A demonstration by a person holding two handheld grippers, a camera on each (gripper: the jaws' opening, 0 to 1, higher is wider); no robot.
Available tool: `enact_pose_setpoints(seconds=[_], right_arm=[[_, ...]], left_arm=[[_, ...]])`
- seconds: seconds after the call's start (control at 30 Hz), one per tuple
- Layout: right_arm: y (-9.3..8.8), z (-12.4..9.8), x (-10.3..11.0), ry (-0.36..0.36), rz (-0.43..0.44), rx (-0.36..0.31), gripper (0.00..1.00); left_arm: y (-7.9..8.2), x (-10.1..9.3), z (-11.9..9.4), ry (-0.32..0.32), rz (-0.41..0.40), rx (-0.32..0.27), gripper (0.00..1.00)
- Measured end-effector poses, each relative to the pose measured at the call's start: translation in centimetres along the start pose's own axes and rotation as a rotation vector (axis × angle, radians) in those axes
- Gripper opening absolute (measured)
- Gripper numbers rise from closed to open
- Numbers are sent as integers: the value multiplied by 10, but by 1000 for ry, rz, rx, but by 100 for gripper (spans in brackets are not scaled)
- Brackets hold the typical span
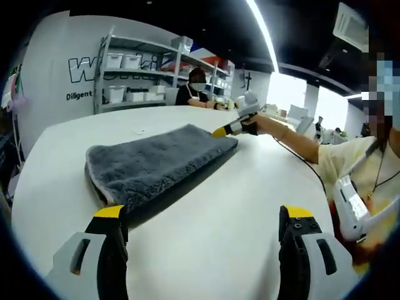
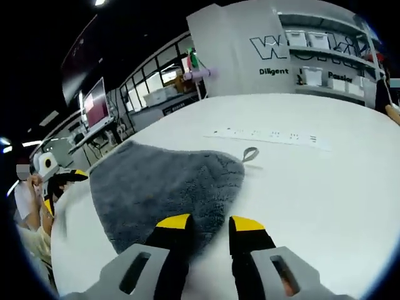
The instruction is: Fold the towel on the table until its edges align and the towel forms a compact rectangular stack.
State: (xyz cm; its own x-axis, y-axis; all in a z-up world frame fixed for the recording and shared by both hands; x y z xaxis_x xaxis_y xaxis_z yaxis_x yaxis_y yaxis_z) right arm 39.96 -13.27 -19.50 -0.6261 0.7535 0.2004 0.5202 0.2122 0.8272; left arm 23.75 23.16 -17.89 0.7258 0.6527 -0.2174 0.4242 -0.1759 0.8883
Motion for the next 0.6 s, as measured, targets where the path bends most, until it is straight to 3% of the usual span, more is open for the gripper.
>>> enact_pose_setpoints(seconds=[0.1,0.33,0.6], right_arm=[[0,-1,3,33,25,4,13],[-1,-3,3,61,59,-8,8],[1,-7,5,56,8,-5,7]], left_arm=[[-1,0,1,2,-1,7,99],[-1,1,0,2,-2,12,98],[-1,3,0,4,-1,20,98]])
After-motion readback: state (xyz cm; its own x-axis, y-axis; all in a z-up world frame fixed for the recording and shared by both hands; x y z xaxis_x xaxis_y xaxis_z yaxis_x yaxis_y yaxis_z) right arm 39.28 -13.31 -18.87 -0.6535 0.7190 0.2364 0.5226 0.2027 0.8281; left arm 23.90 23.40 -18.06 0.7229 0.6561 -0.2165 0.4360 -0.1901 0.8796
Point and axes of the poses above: the point that each gripper's makers call its tool centre point, and the gripper's own axes: z roughly forward along the fingers, x roughly to its left, y roughly out of its top, the point moved 7 cm from there along -z, roughly backward along the fingers, and after that the axes turned 5 degrees about -z, right-handed, at the moved point
